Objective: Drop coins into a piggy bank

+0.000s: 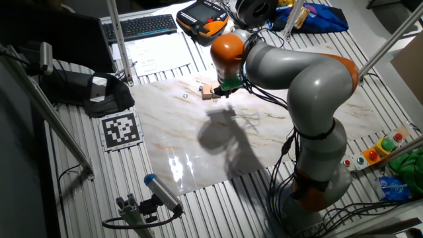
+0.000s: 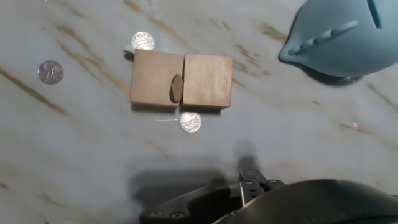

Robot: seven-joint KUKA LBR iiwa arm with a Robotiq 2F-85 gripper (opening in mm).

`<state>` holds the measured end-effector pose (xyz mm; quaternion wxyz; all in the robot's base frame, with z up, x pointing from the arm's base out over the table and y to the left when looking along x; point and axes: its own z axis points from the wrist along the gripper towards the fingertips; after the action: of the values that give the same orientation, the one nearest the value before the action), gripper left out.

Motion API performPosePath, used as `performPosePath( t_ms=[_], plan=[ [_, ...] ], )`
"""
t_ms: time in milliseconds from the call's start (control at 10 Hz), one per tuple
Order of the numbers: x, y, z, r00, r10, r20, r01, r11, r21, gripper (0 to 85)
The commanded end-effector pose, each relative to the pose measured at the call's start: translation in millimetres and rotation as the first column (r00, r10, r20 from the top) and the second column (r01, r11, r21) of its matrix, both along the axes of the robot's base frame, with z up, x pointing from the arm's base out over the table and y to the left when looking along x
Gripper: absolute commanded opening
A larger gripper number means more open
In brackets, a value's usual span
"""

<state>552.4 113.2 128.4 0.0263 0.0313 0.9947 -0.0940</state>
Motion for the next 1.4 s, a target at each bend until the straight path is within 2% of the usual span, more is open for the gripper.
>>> performPosePath(
  t_ms=[0,100,200,300,400,500,600,700,800,900,1000,1100,1200,1300],
  plan=[
    [-0.1,0.2,-0.1,0.999,0.024,-0.023,-0.025,0.997,-0.075,0.0],
    [-0.1,0.2,-0.1,0.997,0.047,-0.060,-0.050,0.997,-0.054,0.0],
    [-0.1,0.2,-0.1,0.993,0.068,-0.099,-0.068,0.998,-0.005,0.0],
    [-0.1,0.2,-0.1,0.993,0.073,-0.097,-0.072,0.997,0.013,0.0],
    [-0.1,0.2,-0.1,0.997,0.051,-0.058,-0.051,0.999,0.000,0.0],
    [-0.1,0.2,-0.1,0.996,0.044,-0.073,-0.044,0.999,0.000,0.0],
    [-0.1,0.2,-0.1,0.996,0.032,-0.084,-0.031,0.999,0.024,0.0],
    [-0.1,0.2,-0.1,0.995,0.029,-0.091,-0.026,0.999,0.028,0.0],
    [-0.1,0.2,-0.1,0.995,0.028,-0.099,-0.026,0.999,0.021,0.0],
    [-0.1,0.2,-0.1,0.995,0.015,-0.101,-0.015,1.000,-0.004,0.0],
    [-0.1,0.2,-0.1,0.996,-0.006,-0.094,0.005,1.000,-0.010,0.0],
    [0.9,0.4,-0.9,0.998,-0.023,-0.063,0.022,0.999,-0.028,0.0],
    [2.6,2.3,-1.7,0.998,-0.036,-0.053,0.034,0.999,-0.035,0.0],
    [6.5,6.4,-2.3,0.997,-0.050,-0.052,0.049,0.999,-0.019,0.0]
  ],
)
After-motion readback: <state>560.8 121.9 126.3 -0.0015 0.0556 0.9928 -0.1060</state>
